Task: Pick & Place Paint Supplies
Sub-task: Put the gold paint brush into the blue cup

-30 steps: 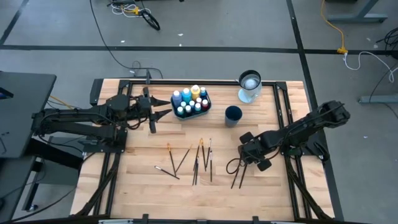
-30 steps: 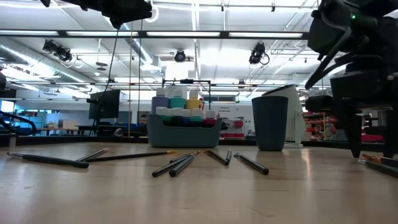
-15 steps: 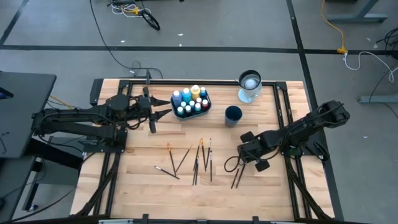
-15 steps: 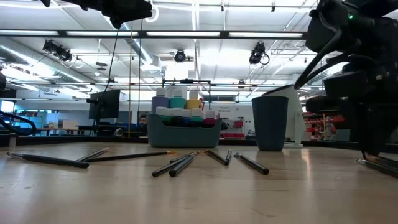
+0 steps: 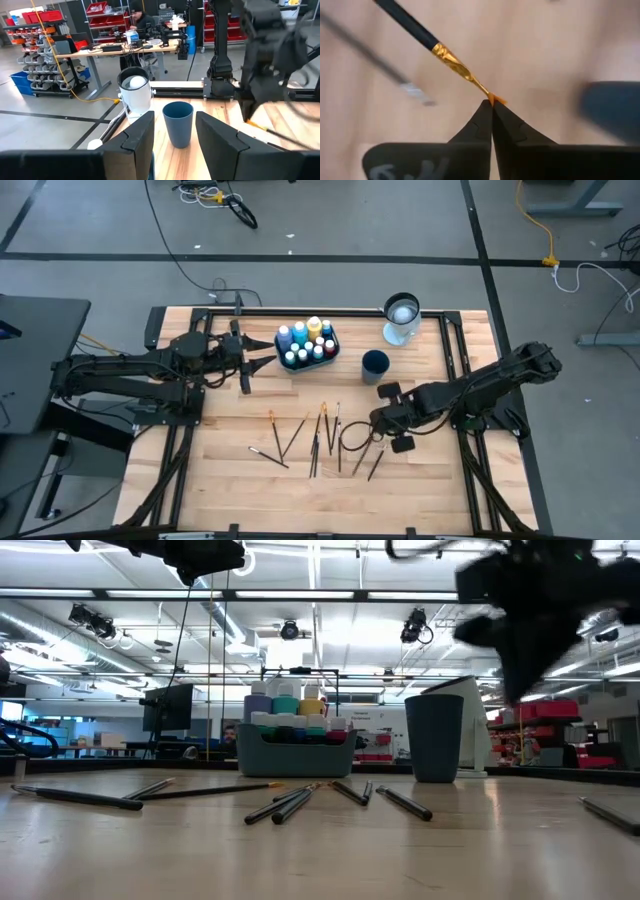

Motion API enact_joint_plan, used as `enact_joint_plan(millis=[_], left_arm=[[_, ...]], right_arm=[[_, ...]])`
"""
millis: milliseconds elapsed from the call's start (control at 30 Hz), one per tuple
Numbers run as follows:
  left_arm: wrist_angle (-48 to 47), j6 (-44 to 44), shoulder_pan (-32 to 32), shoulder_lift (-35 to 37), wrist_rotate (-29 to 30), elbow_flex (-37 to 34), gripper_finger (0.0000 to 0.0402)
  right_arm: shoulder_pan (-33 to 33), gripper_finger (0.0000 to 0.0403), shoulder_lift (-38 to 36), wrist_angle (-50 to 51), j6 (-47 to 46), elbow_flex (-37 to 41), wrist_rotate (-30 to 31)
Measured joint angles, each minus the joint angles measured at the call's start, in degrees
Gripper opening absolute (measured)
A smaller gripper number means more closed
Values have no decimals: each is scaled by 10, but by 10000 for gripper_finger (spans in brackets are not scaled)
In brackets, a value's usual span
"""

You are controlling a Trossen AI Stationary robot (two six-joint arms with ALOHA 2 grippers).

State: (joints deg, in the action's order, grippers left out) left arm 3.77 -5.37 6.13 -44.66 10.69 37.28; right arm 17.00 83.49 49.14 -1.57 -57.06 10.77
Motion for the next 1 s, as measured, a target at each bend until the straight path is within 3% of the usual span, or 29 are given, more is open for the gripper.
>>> enact_joint_plan(millis=[267, 633, 933, 1000], left_arm=[[0, 0, 0, 0, 0, 0, 153], [0, 0, 0, 0, 0, 0, 153], [0, 0, 0, 0, 0, 0, 153], [0, 0, 0, 0, 0, 0, 153]], right_arm=[[-1, 1, -1, 112, 150, -125, 289], [-48, 0, -1, 140, 392, -183, 561], [-124, 0, -2, 162, 440, -182, 652], [-135, 0, -2, 163, 440, -182, 646]])
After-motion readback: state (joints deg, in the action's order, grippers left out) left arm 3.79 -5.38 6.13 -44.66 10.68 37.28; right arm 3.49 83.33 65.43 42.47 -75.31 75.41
